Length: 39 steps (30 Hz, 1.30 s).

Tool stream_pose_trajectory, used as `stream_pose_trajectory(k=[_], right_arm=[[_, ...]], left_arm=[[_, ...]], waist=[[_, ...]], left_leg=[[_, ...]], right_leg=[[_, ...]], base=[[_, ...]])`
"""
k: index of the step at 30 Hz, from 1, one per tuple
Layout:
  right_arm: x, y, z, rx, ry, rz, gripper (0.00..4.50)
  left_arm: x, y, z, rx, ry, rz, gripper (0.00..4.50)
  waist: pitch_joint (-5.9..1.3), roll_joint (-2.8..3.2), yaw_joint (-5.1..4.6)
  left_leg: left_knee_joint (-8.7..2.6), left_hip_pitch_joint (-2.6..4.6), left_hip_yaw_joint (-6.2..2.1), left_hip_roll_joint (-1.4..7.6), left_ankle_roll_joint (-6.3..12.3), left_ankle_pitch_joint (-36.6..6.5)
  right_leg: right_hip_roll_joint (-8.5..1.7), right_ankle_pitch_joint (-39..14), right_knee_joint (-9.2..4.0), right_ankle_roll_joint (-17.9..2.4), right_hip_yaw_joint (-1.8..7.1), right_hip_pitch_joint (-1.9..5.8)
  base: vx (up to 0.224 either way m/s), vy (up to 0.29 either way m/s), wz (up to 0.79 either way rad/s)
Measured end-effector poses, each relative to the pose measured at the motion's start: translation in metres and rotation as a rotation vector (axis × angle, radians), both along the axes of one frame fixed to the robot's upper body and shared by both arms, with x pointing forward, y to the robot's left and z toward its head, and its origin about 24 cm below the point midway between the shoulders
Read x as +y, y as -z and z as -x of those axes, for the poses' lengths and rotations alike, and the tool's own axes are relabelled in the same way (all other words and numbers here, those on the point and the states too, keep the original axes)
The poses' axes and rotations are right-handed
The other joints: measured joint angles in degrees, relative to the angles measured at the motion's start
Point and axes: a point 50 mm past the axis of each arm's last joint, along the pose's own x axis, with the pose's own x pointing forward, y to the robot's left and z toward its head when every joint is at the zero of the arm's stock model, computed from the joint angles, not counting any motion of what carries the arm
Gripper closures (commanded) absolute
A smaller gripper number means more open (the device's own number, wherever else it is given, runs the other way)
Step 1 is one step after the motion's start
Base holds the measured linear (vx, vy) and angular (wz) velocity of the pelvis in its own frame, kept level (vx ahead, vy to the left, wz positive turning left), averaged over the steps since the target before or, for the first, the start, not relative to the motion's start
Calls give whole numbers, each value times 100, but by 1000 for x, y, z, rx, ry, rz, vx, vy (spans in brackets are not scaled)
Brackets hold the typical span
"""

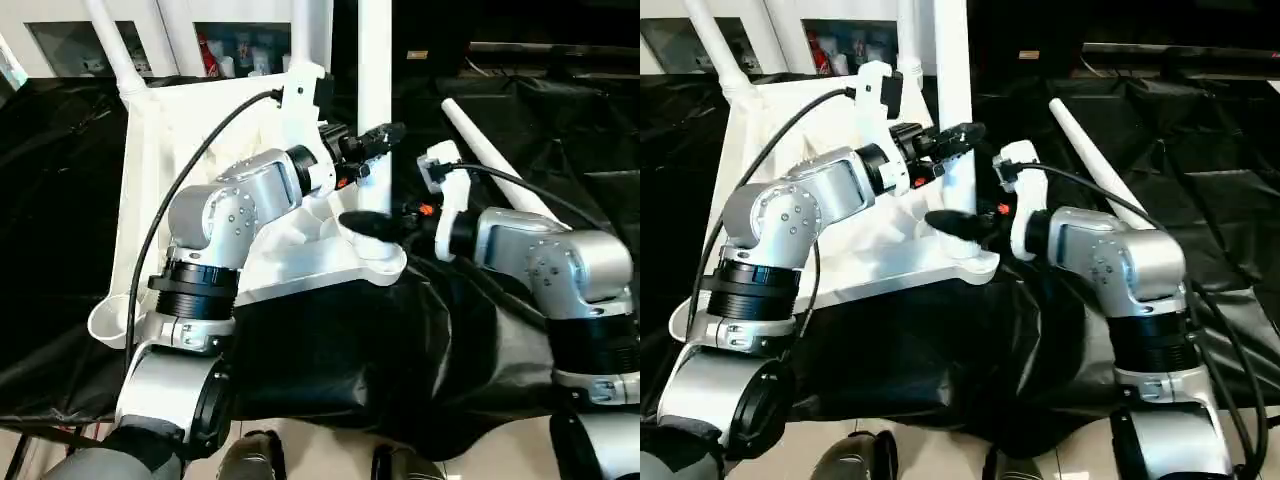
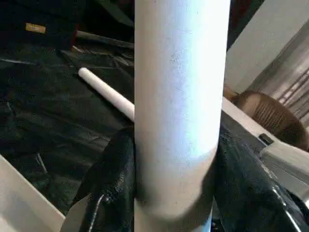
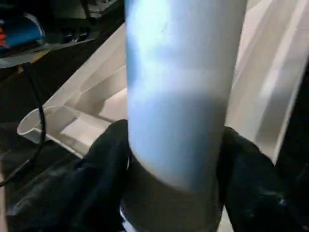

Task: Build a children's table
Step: Pick table leg

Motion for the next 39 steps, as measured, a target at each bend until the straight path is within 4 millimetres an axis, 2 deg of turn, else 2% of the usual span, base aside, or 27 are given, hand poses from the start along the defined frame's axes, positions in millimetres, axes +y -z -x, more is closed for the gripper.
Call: stream_pose_trajectory(k=[8,9,11,15,16,18,22,28,31,33,35,39], right_arm=[[1,-1,-1,-16,6,-1,247],[1,-1,-1,-18,5,-1,249],[1,-2,-1,-27,0,-6,251],[-2,-5,5,-55,-73,-33,252],[-4,-5,8,-62,-103,-45,252],[-6,-5,11,-57,-143,-62,252],[-8,-9,25,-68,-279,-92,253],[-9,-17,33,-86,-389,-123,253],[-9,-17,33,-87,-395,-124,254],[-9,-17,33,-89,-396,-125,254],[-9,-17,34,-94,-396,-125,254],[-11,-15,34,-85,-391,-126,254]], left_arm=[[1,1,0,-1,-8,-1,260],[2,1,0,-2,-8,0,225],[3,0,1,1,-3,13,190],[4,-4,6,2,67,84,169],[5,-6,7,-2,81,108,148],[6,-9,9,-3,105,143,144],[10,-12,17,12,275,231,114],[13,-16,28,35,454,328,114],[13,-16,29,35,483,344,149],[13,-17,30,36,489,352,152],[13,-17,30,30,485,360,188],[11,-14,28,30,447,360,212]], waist=[[0,0,-2],[-1,0,-2],[-1,0,-3],[-1,-1,14],[-2,-3,21],[-4,-4,15],[-7,-4,21],[-38,-14,16],[-55,-10,15],[-62,-11,16],[-78,-8,21],[-110,-8,21]], left_leg=[[0,0,0,0,0,0],[1,0,0,0,0,0],[1,0,0,0,0,0],[3,-2,0,0,0,0],[6,-2,0,0,1,0],[10,-3,0,0,2,0],[12,-3,-2,0,5,1],[23,-1,-5,1,5,1],[26,-1,-6,1,5,2],[29,-1,-7,1,5,2],[32,1,-10,1,5,2],[35,4,-15,0,5,2]], right_leg=[[0,0,1,0,0,0],[0,0,1,0,0,0],[0,0,2,0,0,0],[0,0,0,0,-1,0],[0,0,0,0,0,1],[0,0,0,0,0,1],[0,1,5,-1,-1,1],[0,5,14,-8,-1,2],[0,13,13,-19,0,4],[0,15,13,-20,-1,6],[0,14,10,-17,-2,14],[0,1,3,5,-5,28]], base=[[0,0,0],[0,0,0],[0,0,0],[0,0,0],[0,0,0],[0,0,0],[0,0,0],[0,0,0],[0,0,0],[0,0,0],[0,0,0],[0,0,0]])
